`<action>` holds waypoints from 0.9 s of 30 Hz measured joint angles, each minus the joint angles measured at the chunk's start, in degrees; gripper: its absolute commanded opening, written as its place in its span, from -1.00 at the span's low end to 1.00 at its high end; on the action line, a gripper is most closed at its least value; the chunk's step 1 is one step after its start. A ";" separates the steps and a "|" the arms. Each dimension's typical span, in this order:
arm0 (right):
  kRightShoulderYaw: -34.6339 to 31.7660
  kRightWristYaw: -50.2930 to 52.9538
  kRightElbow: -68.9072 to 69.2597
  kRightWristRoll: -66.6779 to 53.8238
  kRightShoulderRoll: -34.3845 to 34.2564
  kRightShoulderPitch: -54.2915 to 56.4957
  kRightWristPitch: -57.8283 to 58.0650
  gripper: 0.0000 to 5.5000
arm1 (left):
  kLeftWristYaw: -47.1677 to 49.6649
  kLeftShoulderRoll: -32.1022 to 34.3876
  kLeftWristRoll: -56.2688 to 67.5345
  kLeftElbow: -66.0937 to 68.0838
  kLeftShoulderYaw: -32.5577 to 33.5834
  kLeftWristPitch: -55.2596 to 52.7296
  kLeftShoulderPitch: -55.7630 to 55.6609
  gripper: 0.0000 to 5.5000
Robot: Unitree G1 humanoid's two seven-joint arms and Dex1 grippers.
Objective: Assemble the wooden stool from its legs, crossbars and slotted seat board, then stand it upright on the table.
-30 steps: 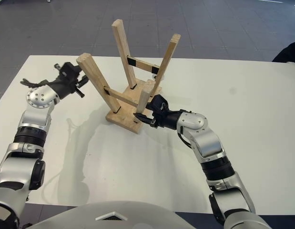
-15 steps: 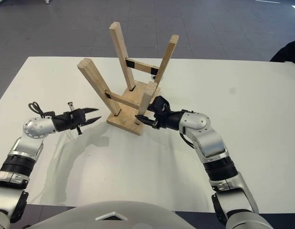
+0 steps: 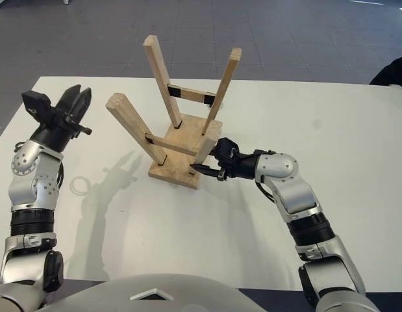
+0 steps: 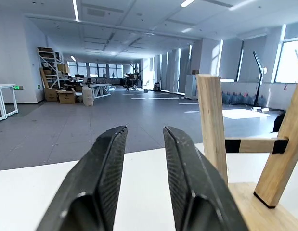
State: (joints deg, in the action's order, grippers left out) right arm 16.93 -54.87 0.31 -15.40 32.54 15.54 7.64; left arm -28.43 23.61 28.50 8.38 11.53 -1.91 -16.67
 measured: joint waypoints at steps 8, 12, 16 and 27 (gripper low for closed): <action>-0.51 -9.64 -3.72 -1.20 3.64 2.67 -3.78 -0.26 | 2.86 -1.79 -0.90 -4.15 -1.19 -4.04 -3.13 -0.49; -0.71 -9.19 -6.88 -0.50 3.32 3.67 -7.99 -0.26 | 2.45 -1.88 -1.35 -4.14 -1.38 -4.36 -3.13 -0.49; -1.04 -5.84 -6.74 1.28 2.38 3.02 -10.80 -0.04 | 1.62 -2.31 -1.84 -4.13 -1.95 -4.57 -3.13 -0.49; -4.29 -5.47 2.61 3.93 6.89 -4.72 -2.27 0.42 | -1.03 1.59 -9.69 -0.67 -7.73 -12.14 0.19 -0.49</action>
State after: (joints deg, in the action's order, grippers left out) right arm 12.64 -60.34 2.92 -11.47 39.43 10.82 5.37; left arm -29.46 25.19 18.81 7.71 3.80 -14.05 -16.48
